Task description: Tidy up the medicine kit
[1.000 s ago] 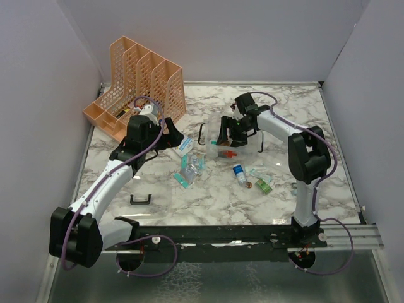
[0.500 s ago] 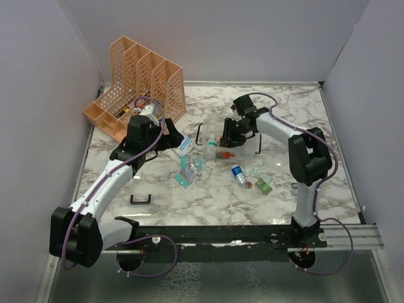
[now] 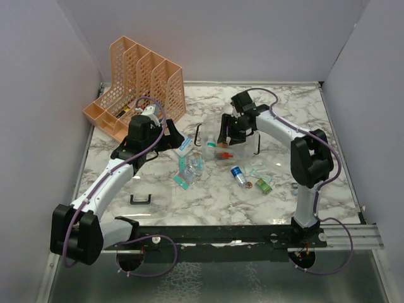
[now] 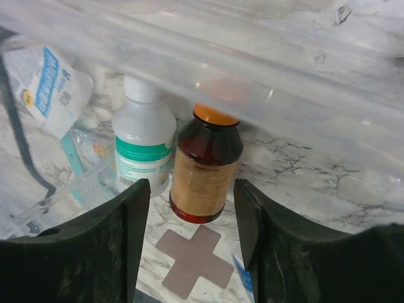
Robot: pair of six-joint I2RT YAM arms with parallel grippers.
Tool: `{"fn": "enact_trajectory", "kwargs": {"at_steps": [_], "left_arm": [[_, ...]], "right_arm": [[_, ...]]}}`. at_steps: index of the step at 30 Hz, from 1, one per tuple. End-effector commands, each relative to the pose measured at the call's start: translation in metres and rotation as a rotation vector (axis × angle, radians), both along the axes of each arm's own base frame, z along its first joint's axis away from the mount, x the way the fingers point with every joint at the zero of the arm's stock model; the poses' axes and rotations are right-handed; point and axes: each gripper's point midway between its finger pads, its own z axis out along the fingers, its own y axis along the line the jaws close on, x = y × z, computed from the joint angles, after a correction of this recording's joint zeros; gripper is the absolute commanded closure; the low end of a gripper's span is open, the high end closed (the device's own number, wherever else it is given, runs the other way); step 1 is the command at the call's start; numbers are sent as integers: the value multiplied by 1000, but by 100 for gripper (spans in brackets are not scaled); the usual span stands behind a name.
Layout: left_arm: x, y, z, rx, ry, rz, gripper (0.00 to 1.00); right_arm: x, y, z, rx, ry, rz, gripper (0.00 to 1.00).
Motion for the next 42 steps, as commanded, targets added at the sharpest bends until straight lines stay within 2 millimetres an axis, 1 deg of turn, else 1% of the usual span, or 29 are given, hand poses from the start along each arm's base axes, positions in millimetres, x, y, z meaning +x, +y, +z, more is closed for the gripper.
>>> {"fn": "enact_trajectory", "kwargs": {"at_steps": [1,4,7,13,15,17,20,21,23,25,30,32,34,38,42], "left_arm": [[2,-4,11,3,-34,-36,6],[4,-2,12,17,-44,-33,6],[6,-2,14,22,-54,-29,7],[8,-2,19,10,-65,-21,8],[9,0,20,13,-65,-6,9],[10,3,17,29,-56,6,9],[10,8,7,48,-25,36,11],[9,10,2,51,-9,49,12],[8,11,-8,47,29,76,16],[8,16,-21,39,76,130,23],[12,18,-53,18,190,231,39],[17,19,-63,17,218,271,44],[25,19,-69,20,217,297,47],[39,23,-81,76,204,368,48],[44,28,-100,100,227,437,48]], "right_arm": [[18,-5,67,-2,-179,-35,43],[15,-7,92,22,-248,-18,43],[5,-12,115,44,-308,-6,43],[-14,-36,143,20,-402,-45,43],[-24,-41,151,32,-430,-37,43],[-37,-39,155,64,-447,15,43],[-58,-32,159,131,-457,103,43],[-64,-30,157,152,-453,118,43],[-73,-27,155,191,-449,128,43],[-77,-27,153,217,-443,111,44],[-80,-25,152,258,-449,83,45],[-79,-24,155,268,-462,81,46],[-77,-23,157,272,-470,84,46],[-73,-21,159,270,-479,89,46],[-70,-22,162,259,-497,88,47]]}}
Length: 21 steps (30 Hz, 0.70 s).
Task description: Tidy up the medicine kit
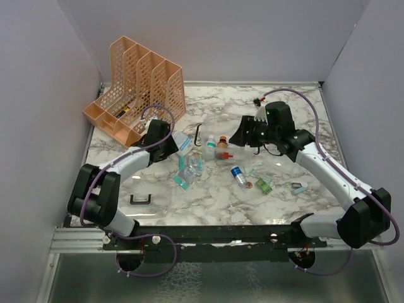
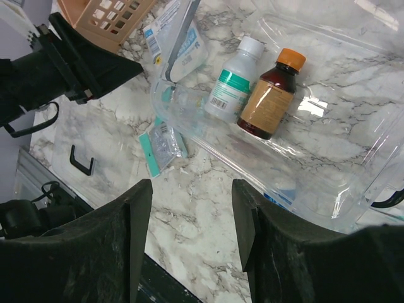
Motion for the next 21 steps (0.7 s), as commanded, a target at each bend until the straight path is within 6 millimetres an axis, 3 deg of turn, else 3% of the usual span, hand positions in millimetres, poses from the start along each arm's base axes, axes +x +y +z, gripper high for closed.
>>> {"fn": "enact_trajectory", "kwargs": {"at_steps": [1,6,15,21], "left_arm": [[23,9,-1,37,-50,130,48],[28,7,-19,39,-35,166,48],[35,0,-34,11,-25,215,48],[35,0,-26,22,-67,259,53]], "right_arm": [[7,6,22,27,-77,14,47],[10,2,22,0,-100,14,47],[12,0,15,-44,-107,32,48],[15,-1,11,-73,-129,53,49]]}}
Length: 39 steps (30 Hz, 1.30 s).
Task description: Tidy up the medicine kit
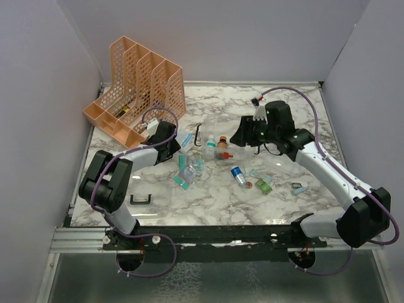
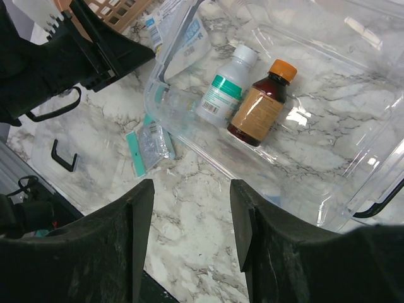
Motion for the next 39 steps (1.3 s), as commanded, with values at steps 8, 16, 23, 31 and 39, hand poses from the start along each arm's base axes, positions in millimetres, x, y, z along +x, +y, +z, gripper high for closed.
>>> {"fn": "enact_trajectory", "kwargs": {"at_steps": [8,16,23,31,39], "left_arm": [[19,-8,20,-19,-131,100,45],[16,-2,3,7,-71,159,40],[21,-6,-17,30,-31,125,50],[27,-5,-13,64,-44,76,79],[14,4,29,101,-105,6,100]], "right_arm": [[13,-1,-1,-62,-92,36,49],[7,0,-6,-41,-78,36,50],[11,-6,1,-41,-90,-16,51],[8,-7,21,32,-50,-107,53],[3,-4,28,90,-10,-137,53]]}}
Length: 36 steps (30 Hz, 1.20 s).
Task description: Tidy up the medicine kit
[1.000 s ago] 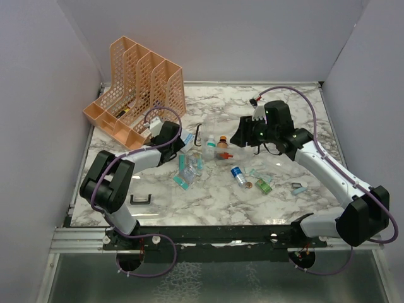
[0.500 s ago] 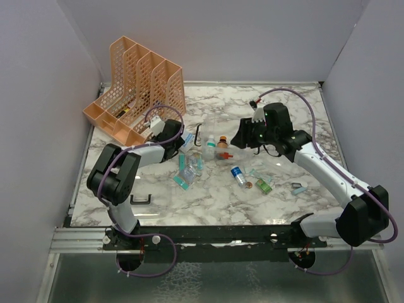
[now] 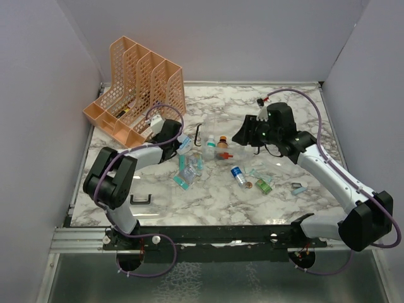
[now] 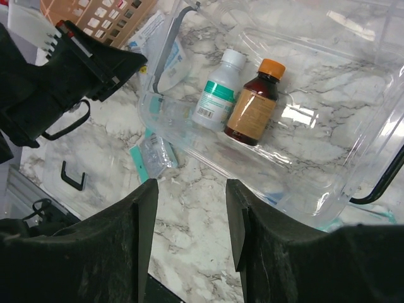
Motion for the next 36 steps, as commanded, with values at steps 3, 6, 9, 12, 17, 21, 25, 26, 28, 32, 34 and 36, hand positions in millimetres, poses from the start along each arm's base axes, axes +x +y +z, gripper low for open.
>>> {"fn": "enact_trajectory", "kwargs": {"at_steps": [3,6,9,12,17,21,25,26,28,32,34,36], "left_arm": [[-19,7,52,47,-54,-121,100],[-31,3,78,28,-93,-187,100],[-41,-6,110,-13,-157,-278,100],[-52,-16,146,-51,-248,-368,100],[-72,-38,212,-98,-437,-569,100],[-90,-61,270,-147,-581,-751,100],[-112,-91,307,-260,-675,-954,100],[-117,-98,314,-296,-690,-993,100],[-123,-107,323,-351,-710,-1051,100],[-130,-117,331,-415,-728,-1118,100],[-128,-118,331,-418,-731,-1118,100],[-128,-120,332,-426,-732,-1123,100]], "right_arm": [[0,5,34,106,-29,-55,53],[-2,10,43,164,-21,-59,51],[-8,22,56,228,1,-7,49],[-18,37,73,296,3,90,41],[-27,44,105,396,-84,154,24],[-25,49,120,427,-119,187,23],[-29,59,136,483,-145,262,23],[-29,61,139,498,-153,271,23],[-30,62,144,521,-158,272,24],[-33,65,149,571,-153,286,26],[-34,66,150,590,-146,295,30],[-36,69,149,605,-133,311,36]]}}
